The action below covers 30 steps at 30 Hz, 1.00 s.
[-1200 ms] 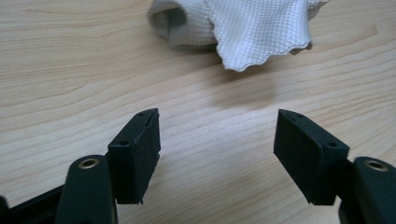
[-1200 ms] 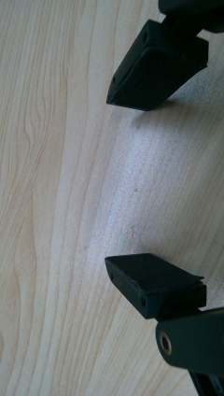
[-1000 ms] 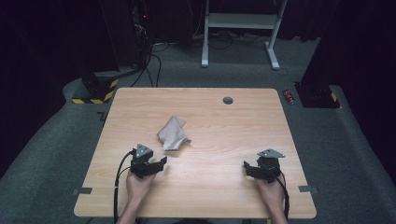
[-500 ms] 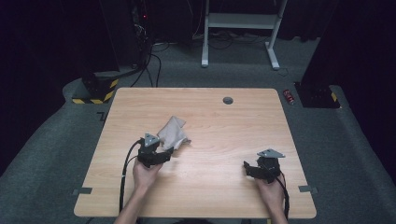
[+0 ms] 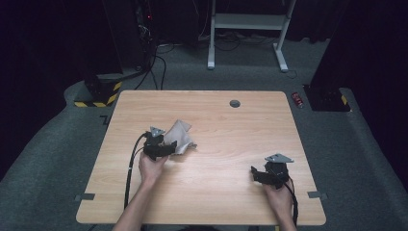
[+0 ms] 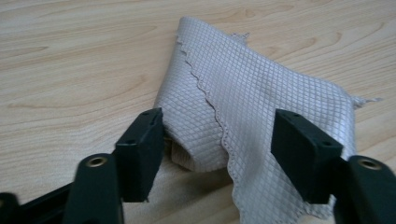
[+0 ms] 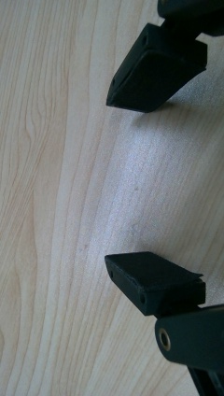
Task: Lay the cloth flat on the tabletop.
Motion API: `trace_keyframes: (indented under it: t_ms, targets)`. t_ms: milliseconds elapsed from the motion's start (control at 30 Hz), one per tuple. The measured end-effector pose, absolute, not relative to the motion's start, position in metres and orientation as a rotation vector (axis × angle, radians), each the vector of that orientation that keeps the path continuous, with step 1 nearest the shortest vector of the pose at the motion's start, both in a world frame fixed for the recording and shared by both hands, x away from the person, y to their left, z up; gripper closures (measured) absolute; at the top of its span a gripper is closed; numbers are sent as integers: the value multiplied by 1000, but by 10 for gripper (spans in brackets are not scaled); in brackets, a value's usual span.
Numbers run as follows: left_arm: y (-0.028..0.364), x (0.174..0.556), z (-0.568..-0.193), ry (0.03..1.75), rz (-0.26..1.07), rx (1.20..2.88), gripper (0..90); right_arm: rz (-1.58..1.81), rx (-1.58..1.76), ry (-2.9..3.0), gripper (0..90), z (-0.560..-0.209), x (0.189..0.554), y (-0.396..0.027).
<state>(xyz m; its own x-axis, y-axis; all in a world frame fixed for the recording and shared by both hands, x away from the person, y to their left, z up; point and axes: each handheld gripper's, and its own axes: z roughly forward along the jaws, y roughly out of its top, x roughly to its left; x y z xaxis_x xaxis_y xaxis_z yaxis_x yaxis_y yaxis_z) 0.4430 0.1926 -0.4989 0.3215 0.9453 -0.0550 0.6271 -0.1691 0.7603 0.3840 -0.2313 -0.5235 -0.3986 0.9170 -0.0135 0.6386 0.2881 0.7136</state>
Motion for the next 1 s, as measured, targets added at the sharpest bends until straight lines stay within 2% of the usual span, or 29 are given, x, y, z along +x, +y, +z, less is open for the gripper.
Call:
trace_keyframes:
  t_ms: [100, 367, 467, 1000]
  targets:
    - [193, 447, -502, 1396, 566, 1879, 433, 887, 1394, 2140, 201, -524, 384, -231]
    - [192, 450, -510, 1384, 528, 1923, 760, 887, 1393, 2140, 202, -524, 384, -231]
    - [190, 448, -510, 1344, 522, 1943, 850, 887, 1393, 2140, 203, -524, 384, -231]
    - [163, 432, -505, 1140, 416, 2019, 877, 888, 1393, 2139, 207, -524, 384, -231]
